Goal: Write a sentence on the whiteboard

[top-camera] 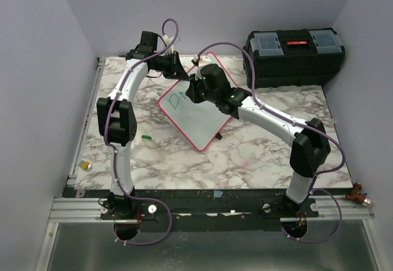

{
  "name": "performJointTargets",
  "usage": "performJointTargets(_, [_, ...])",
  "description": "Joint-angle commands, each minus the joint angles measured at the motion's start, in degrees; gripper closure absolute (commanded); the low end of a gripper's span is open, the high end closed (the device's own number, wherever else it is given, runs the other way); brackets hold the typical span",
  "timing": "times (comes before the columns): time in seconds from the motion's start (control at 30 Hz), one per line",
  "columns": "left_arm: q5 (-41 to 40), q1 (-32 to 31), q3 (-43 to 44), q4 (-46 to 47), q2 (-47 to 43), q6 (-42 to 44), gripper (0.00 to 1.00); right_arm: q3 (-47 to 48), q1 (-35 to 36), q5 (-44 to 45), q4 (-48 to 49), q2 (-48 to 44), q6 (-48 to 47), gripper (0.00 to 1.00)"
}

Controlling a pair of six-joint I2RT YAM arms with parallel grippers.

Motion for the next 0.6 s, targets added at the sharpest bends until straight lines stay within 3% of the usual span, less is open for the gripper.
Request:
performJointTargets(0.0, [-1.3, -2.4, 0.4, -1.8, -2.2, 3.3, 1.0, 2.0, -0.3, 3.0, -2.2, 2.3, -0.5, 0.99])
performJointTargets(0.57, [-1.1, -2.5, 2.7, -3.2, -1.0, 3.5, 1.0, -0.5, -0.3, 3.4, 0.4, -5.9, -0.6, 0.99])
